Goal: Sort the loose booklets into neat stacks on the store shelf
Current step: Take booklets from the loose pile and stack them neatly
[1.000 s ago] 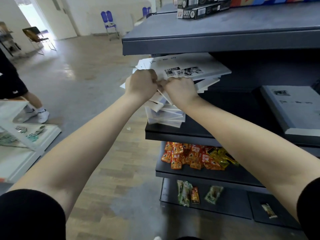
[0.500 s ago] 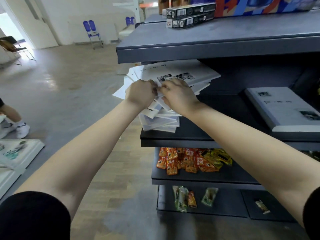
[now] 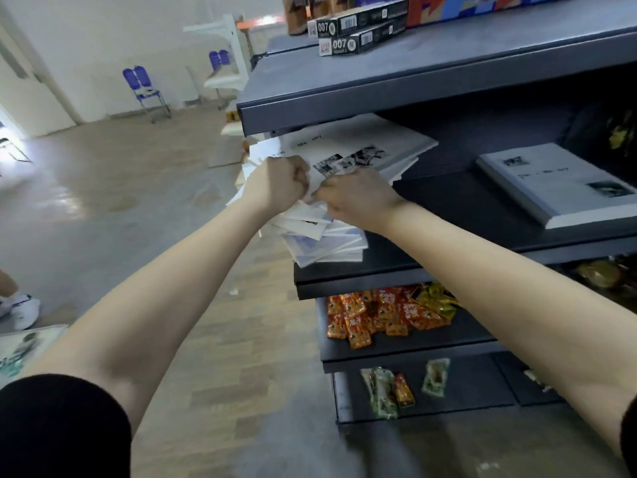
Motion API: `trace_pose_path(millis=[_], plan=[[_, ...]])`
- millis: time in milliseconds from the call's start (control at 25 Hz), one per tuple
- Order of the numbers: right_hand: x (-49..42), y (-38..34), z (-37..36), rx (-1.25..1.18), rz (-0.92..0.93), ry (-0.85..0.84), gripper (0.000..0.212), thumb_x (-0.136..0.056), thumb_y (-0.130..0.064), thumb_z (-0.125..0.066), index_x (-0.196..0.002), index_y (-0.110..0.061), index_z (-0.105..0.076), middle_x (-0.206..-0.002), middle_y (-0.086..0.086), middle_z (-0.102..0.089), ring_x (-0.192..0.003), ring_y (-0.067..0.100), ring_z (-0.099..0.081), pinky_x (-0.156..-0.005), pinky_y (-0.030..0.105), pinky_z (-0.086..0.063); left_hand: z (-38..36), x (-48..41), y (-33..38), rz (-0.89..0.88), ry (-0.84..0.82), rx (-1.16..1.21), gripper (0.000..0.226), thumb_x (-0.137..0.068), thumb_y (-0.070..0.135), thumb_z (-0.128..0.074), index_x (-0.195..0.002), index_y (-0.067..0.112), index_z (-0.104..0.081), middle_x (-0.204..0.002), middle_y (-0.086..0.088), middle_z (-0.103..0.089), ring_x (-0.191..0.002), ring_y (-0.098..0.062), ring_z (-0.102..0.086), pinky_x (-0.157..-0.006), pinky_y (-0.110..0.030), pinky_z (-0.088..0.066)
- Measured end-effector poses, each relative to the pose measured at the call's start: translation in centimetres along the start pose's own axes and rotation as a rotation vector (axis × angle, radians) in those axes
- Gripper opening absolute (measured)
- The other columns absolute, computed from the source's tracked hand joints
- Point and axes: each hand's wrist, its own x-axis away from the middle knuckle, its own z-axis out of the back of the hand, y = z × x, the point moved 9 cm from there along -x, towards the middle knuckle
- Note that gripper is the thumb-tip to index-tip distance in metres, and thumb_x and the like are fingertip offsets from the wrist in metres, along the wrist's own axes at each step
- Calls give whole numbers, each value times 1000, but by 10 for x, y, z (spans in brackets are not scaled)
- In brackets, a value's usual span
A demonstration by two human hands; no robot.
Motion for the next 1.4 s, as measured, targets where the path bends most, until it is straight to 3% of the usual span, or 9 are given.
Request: trace_pose_path(millis=[160, 280, 400, 560, 720, 960, 1080, 1200, 1400], plan=[[49, -3, 17, -174, 123, 113, 25, -80, -11, -52, -101, -12, -67, -106, 5, -68, -92, 29, -64, -68, 38, -52, -25, -22, 44, -175, -86, 61, 37, -92, 23, -42, -125, 24, -58, -123, -4, -63, -109, -27, -60, -94, -33, -47], [91, 6, 18, -301, 126, 151, 17, -79, -10, -48, -89, -7, -61, -100, 13, -67, -90, 35, -64, -64, 45, -54, -48, -30, 96, -367, -207, 193, 36, -95, 22, -43, -129, 27, -55, -132, 6, -56, -116, -15, -56, -98, -29, -45], [122, 30, 15, -343, 48, 198, 13, -79, -9, -48, -82, -7, -61, -102, 15, -67, -99, 35, -62, -75, 44, -55, -72, -22, 152, -655, -311, 83, 38, -97, 15, -40, -128, 31, -56, -148, 0, -39, -137, -16, -32, -112, -30, -28], [152, 82, 12, -242, -161, 330, 14, -76, -3, -57, -82, -11, -67, -102, 7, -69, -93, 32, -63, -70, 44, -54, -92, -31, 175, -744, -318, -121, 36, -95, 35, -34, -123, 31, -56, -150, -3, -35, -140, -22, -25, -114, -38, -21], [168, 125, -2, -229, -375, 214, 19, -82, -13, -59, -96, -17, -71, -116, 7, -65, -104, 34, -57, -81, 49, -51, -93, -45, 149, -585, -299, -187, 36, -96, 47, -31, -128, 42, -46, -154, 11, -24, -144, -23, -14, -116, -44, -12], [141, 82, -21, -337, -200, -11, 60, -76, -23, -48, -134, -37, -45, -143, -3, -43, -127, 28, -41, -102, 46, -38, -89, -57, 120, -390, -298, -222, 45, -96, 54, -25, -140, 56, -15, -157, 10, -13, -145, -26, -7, -111, -53, -13], [121, 48, -14, -182, -45, 100, 54, -77, -29, -63, -130, -29, -53, -134, 2, -54, -126, 29, -46, -104, 52, -32, -88, -64, 104, -292, -314, -259, 49, -97, 55, -20, -145, 48, -11, -158, 10, -11, -144, -29, -12, -109, -56, -16], [109, 36, -5, -169, 54, 252, 43, -80, -21, -64, -123, -24, -62, -124, 2, -62, -114, 26, -58, -96, 46, -44, -86, -67, 90, -262, -303, -249, 49, -97, 52, -17, -145, 41, -19, -158, 6, -12, -143, -29, -14, -109, -59, -14], [108, 104, -26, -284, -303, 136, 46, -90, -13, -53, -131, -34, -52, -139, -5, -50, -129, 25, -46, -105, 51, -37, -76, -65, 49, -208, -379, -253, 83, -84, 75, -5, -151, 26, -11, -158, 2, -5, -146, -29, -2, -116, -56, -3]])
